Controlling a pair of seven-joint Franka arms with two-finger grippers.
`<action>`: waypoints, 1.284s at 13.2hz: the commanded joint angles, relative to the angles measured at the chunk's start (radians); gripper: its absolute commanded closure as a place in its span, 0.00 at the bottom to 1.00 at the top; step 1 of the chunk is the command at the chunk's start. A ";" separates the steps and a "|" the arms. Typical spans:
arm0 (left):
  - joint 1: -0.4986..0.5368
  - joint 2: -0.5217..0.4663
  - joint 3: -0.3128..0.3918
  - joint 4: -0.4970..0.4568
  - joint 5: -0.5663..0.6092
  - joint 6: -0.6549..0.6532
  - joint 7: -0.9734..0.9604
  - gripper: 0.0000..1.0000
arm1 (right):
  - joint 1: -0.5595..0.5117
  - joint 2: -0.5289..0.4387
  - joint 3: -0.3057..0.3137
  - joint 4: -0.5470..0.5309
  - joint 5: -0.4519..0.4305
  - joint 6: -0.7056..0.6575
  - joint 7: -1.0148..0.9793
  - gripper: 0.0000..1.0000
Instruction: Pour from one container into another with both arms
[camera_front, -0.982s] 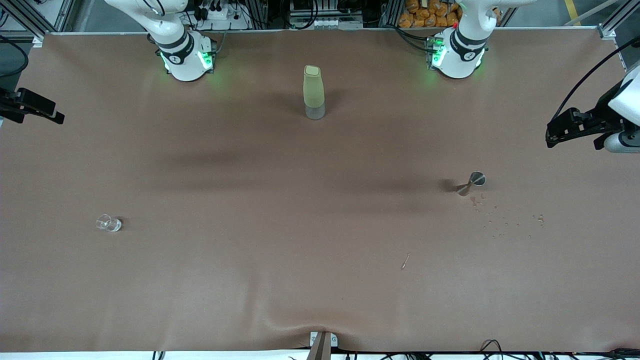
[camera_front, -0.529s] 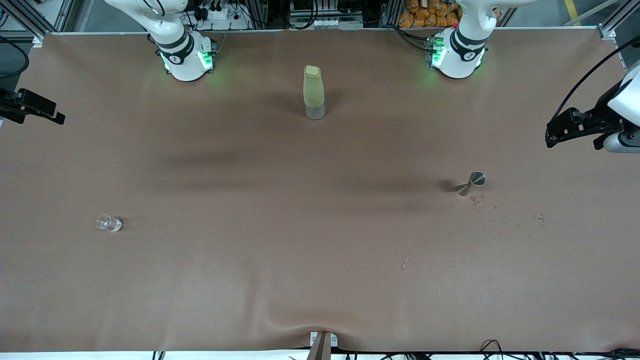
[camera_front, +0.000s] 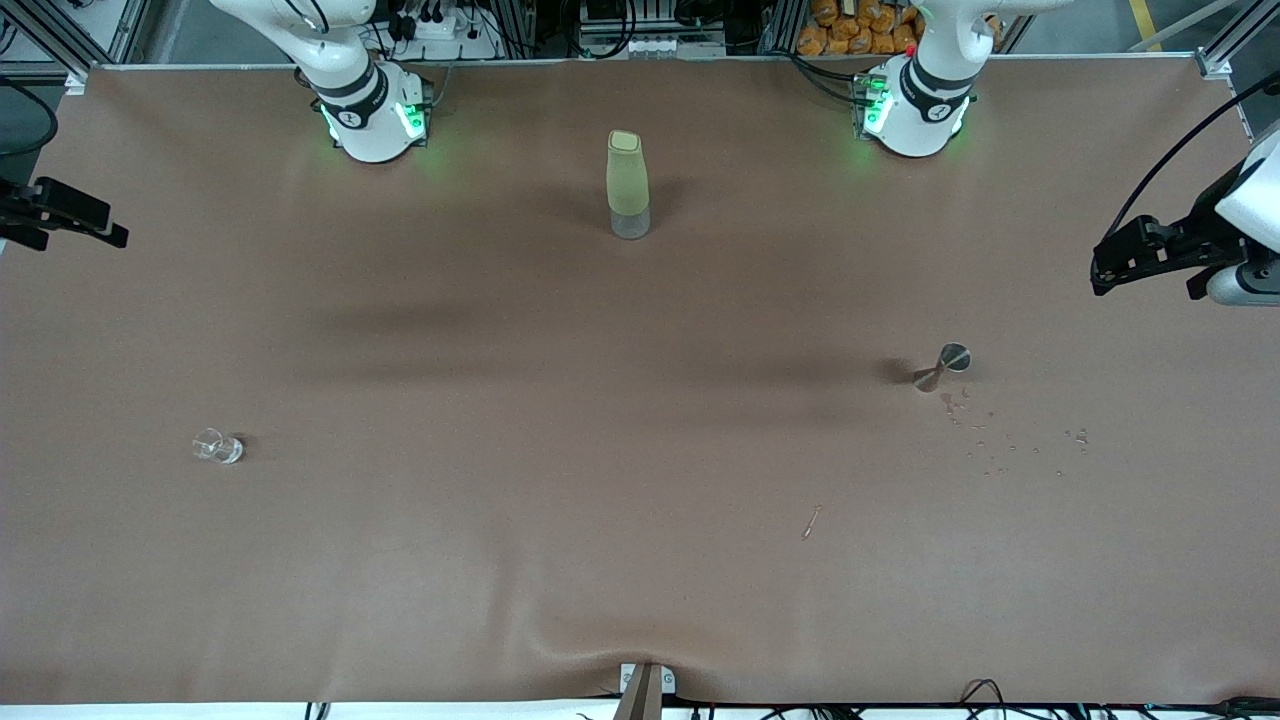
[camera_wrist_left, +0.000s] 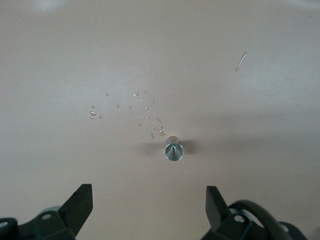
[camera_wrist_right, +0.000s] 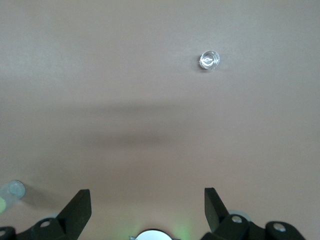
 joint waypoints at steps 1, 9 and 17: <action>0.006 0.007 -0.008 0.021 0.014 -0.018 0.007 0.00 | -0.040 -0.004 0.009 -0.035 0.012 0.040 -0.087 0.00; 0.010 0.002 -0.008 0.019 0.017 -0.020 0.270 0.00 | -0.155 0.013 0.008 -0.130 0.053 0.176 -0.392 0.00; 0.058 -0.004 -0.002 0.016 0.014 -0.020 0.969 0.00 | -0.304 0.163 0.009 -0.127 0.186 0.282 -0.773 0.00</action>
